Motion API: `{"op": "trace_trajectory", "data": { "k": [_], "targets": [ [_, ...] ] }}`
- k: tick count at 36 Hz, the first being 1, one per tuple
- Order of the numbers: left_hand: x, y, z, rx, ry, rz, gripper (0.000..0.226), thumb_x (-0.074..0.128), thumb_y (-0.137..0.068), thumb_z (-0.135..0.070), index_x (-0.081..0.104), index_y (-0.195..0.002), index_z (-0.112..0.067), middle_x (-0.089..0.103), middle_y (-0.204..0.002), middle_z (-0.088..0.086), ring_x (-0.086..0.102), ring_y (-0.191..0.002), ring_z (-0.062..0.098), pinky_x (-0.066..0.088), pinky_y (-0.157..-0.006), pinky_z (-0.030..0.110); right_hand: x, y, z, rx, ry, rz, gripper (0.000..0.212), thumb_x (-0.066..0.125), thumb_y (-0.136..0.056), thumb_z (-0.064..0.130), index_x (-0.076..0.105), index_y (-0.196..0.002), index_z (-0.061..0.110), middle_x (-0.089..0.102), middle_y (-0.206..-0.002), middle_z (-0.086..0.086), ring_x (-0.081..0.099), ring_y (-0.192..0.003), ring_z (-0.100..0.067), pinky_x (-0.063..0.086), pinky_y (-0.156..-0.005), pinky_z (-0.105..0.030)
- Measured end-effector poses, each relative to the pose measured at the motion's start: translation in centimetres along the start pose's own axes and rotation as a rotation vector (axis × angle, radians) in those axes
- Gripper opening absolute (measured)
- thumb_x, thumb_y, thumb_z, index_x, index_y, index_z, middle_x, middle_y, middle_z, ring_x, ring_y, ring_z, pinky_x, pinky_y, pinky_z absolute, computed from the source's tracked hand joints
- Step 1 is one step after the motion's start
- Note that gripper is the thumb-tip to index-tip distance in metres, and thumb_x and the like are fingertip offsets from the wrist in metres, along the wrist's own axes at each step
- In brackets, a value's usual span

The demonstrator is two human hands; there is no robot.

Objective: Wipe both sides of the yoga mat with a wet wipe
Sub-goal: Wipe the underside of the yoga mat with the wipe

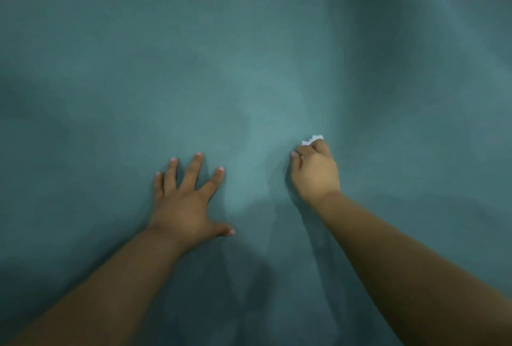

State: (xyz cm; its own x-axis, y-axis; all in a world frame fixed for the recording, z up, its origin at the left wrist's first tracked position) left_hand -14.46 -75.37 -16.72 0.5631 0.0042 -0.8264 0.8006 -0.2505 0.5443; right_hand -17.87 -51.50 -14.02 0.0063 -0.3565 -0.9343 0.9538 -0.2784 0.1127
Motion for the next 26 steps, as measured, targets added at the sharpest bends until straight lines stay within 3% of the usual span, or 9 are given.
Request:
{"op": "trace_trajectory", "data": {
  "k": [3, 6, 10, 14, 16, 18, 21, 23, 26],
  "targets": [
    [0.0, -0.1, 0.0, 0.000, 0.042, -0.008, 0.112, 0.056, -0.058, -0.084, -0.009, -0.144, -0.051, -0.032, -0.152, -0.008, -0.027, -0.139, 0.034, -0.013, -0.114, 0.050, -0.8, -0.9, -0.3, -0.090, -0.001, 0.039, 0.027, 0.047, -0.096, 0.017, 0.064, -0.108, 0.000, 0.054, -0.122, -0.018, 0.049, -0.120, -0.030, 0.037, -0.097, -0.032],
    [0.0, 0.0, 0.1, -0.004, 0.071, -0.013, 0.113, 0.058, -0.058, -0.083, -0.008, -0.144, -0.052, -0.032, -0.152, -0.009, -0.028, -0.139, 0.032, -0.015, -0.114, 0.049, -1.5, -1.3, -1.1, -0.111, 0.014, 0.110, 0.029, 0.052, -0.094, 0.025, 0.058, -0.118, 0.009, 0.055, -0.122, -0.011, 0.051, -0.115, -0.029, 0.042, -0.091, -0.035],
    [-0.1, 0.0, 0.0, -0.017, 0.083, -0.012, 0.114, 0.059, -0.057, -0.082, -0.007, -0.144, -0.052, -0.031, -0.152, -0.008, -0.027, -0.139, 0.032, -0.014, -0.114, 0.050, -2.5, -1.2, -2.7, -0.005, 0.025, 0.061, 0.042, 0.056, -0.092, 0.034, 0.048, -0.129, 0.015, 0.040, -0.124, -0.010, 0.053, -0.101, -0.030, 0.043, -0.086, -0.034],
    [-0.1, 0.0, -0.2, -0.020, 0.097, -0.004, 0.114, 0.061, -0.057, -0.081, -0.006, -0.144, -0.051, -0.030, -0.152, -0.008, -0.027, -0.139, 0.032, -0.013, -0.114, 0.051, -1.5, -1.1, -1.9, -0.175, 0.171, 0.075, 0.032, 0.042, -0.097, 0.036, 0.051, -0.119, 0.015, 0.035, -0.111, 0.004, 0.051, -0.091, -0.017, 0.037, -0.073, -0.024],
    [-0.1, 0.0, -0.1, -0.016, 0.100, -0.008, 0.114, 0.060, -0.057, -0.081, -0.006, -0.144, -0.051, -0.031, -0.152, -0.009, -0.028, -0.139, 0.032, -0.014, -0.114, 0.051, -1.0, -1.3, -1.4, -0.277, 0.337, 0.112, 0.030, 0.039, -0.098, 0.031, 0.048, -0.120, 0.013, 0.040, -0.121, -0.005, 0.054, -0.097, -0.029, 0.039, -0.073, -0.027],
    [-0.1, 0.0, -0.1, -0.015, 0.104, -0.009, 0.113, 0.060, -0.057, -0.081, -0.006, -0.144, -0.051, -0.031, -0.152, -0.009, -0.029, -0.139, 0.032, -0.015, -0.114, 0.050, -1.2, -2.0, -2.1, -0.308, 0.390, 0.103, 0.029, 0.041, -0.098, 0.024, 0.048, -0.121, 0.007, 0.041, -0.128, -0.016, 0.052, -0.104, -0.039, 0.046, -0.083, -0.037],
    [-0.1, -0.1, -0.1, -0.018, 0.107, -0.010, 0.113, 0.061, -0.057, -0.081, -0.005, -0.144, -0.051, -0.031, -0.151, -0.009, -0.029, -0.139, 0.032, -0.016, -0.114, 0.050, -2.5, -4.2, -4.6, -0.122, 0.386, 0.002, 0.033, 0.052, -0.095, 0.021, 0.051, -0.121, 0.001, 0.046, -0.125, -0.024, 0.055, -0.102, -0.043, 0.047, -0.083, -0.047],
    [0.0, -0.2, -0.1, -0.026, 0.109, -0.015, 0.114, 0.062, -0.056, -0.081, -0.005, -0.144, -0.052, -0.031, -0.151, -0.009, -0.029, -0.139, 0.032, -0.016, -0.113, 0.050, -3.1, -5.4, -5.6, 0.045, 0.333, -0.076, 0.037, 0.049, -0.096, 0.029, 0.053, -0.123, 0.004, 0.048, -0.125, -0.020, 0.052, -0.105, -0.037, 0.042, -0.086, -0.039],
    [0.1, -0.3, 0.0, -0.034, 0.127, -0.023, 0.115, 0.063, -0.054, -0.081, -0.003, -0.144, -0.052, -0.030, -0.152, -0.009, -0.028, -0.139, 0.032, -0.016, -0.112, 0.050, -2.0, -6.2, -4.1, 0.114, 0.219, -0.168, 0.034, 0.046, -0.097, 0.025, 0.054, -0.124, 0.005, 0.050, -0.127, -0.015, 0.045, -0.114, -0.030, 0.031, -0.082, -0.013]
  ]
}}
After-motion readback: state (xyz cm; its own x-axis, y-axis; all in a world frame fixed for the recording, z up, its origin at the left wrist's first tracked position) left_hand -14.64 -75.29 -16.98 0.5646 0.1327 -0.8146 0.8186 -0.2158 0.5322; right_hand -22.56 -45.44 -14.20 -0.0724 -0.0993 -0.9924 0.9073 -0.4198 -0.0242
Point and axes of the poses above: each hand's wrist, its own y-axis away from the middle knuckle, its own x-axis out of the palm, z = x × y, the point moved 10 cm from there along -y, towards the middle knuckle
